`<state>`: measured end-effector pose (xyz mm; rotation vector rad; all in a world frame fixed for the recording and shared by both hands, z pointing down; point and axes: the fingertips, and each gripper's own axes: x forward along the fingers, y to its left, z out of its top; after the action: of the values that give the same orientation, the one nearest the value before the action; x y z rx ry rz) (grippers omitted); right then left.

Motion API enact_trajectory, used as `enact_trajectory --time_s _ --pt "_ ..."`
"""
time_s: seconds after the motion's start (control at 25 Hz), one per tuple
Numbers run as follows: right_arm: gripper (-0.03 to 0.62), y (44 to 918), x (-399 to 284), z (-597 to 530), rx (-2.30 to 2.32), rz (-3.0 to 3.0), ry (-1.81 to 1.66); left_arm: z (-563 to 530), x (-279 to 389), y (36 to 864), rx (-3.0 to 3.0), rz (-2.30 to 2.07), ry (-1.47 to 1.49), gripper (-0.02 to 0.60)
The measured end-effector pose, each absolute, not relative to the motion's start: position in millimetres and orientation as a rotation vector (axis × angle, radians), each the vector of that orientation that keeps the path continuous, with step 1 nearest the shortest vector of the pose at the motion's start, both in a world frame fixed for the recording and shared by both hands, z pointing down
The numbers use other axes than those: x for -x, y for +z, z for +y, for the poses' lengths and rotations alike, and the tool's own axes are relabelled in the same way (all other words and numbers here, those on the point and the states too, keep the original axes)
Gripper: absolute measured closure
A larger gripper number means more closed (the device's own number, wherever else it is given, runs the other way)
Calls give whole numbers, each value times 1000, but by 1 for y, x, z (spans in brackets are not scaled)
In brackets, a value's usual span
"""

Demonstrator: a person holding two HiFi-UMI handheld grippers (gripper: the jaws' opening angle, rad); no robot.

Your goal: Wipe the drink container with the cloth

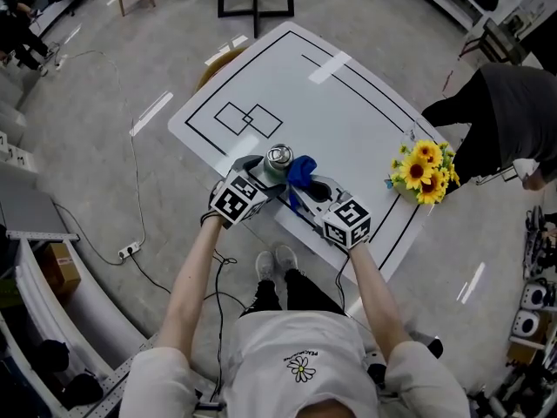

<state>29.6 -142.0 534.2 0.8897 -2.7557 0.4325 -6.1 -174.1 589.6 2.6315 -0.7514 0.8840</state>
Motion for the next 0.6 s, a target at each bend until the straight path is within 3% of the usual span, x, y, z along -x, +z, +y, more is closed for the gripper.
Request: enact_trajectory --time_s 0.6 --pt "551 533 -34 -144 -999 -2691 437 -133 9 590 -2594 -705 942 212"
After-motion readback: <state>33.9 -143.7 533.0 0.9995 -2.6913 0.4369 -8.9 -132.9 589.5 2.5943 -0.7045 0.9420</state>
